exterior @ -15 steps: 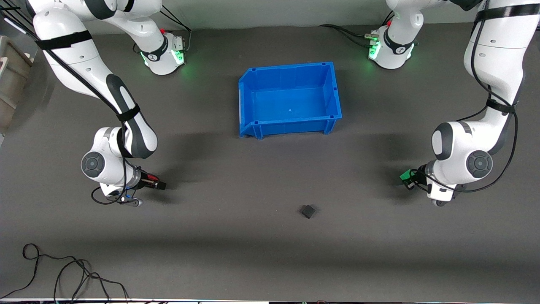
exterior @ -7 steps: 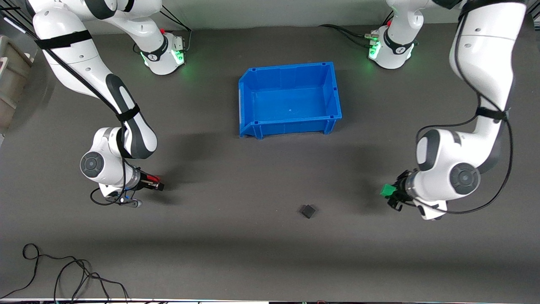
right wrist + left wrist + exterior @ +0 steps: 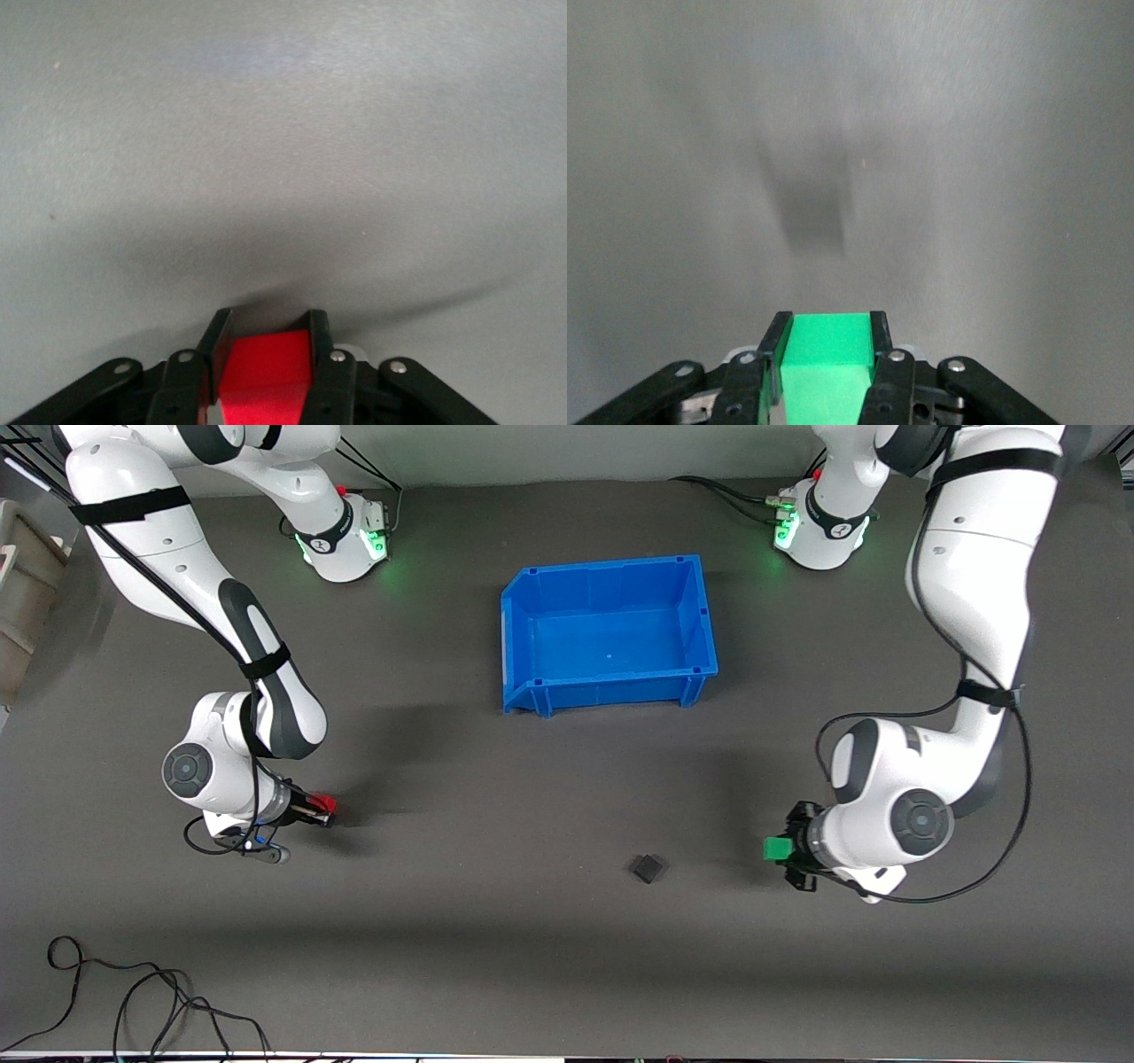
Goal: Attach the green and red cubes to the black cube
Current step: 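Lift the red cube with the right gripper while the left gripper lifts green, then carry the red cube and green cube toward the black cube with both grippers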
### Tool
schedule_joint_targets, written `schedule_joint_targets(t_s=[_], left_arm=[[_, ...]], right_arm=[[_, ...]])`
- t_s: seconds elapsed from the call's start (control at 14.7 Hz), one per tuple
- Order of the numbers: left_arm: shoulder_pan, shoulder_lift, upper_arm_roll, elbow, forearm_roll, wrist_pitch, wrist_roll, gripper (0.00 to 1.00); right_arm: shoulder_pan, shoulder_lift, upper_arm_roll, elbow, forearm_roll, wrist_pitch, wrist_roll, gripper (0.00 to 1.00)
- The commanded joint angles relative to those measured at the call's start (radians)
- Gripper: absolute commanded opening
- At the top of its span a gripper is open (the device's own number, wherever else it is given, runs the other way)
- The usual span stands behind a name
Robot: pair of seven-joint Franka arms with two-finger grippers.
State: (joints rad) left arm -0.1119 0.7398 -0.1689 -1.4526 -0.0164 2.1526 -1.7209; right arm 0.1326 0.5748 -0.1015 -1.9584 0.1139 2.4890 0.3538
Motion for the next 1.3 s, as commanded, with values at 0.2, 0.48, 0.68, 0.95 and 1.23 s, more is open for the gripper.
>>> schedule_joint_targets(t_s=[0.2, 0.48, 0.68, 0.95, 1.23], left_arm=[[-0.121, 0.091, 0.011, 0.124, -0.005, -0.013, -0.224, 0.00], [-0.160, 0.168, 0.012, 0.178, -0.005, 0.009, -0.347, 0.00], [-0.183, 0.184, 0.014, 0.178, 0.001, 0.101, -0.437, 0.00], [-0.199, 0.204, 0.012, 0.179, -0.005, 0.182, -0.454, 0.00], [-0.213, 0.205, 0.012, 0.173, -0.005, 0.086, -0.496, 0.00]], right_arm=[[0.045, -0.003, 0.006, 0.212, 0.242, -0.283, 0.345, 0.00], [0.151, 0.033, 0.005, 0.301, 0.263, -0.289, 0.632, 0.00], [0.222, 0.083, 0.006, 0.389, 0.265, -0.288, 0.757, 0.00], [0.288, 0.174, 0.006, 0.516, 0.273, -0.288, 0.946, 0.00], [0.361, 0.292, 0.005, 0.651, 0.270, -0.273, 1.141, 0.00]])
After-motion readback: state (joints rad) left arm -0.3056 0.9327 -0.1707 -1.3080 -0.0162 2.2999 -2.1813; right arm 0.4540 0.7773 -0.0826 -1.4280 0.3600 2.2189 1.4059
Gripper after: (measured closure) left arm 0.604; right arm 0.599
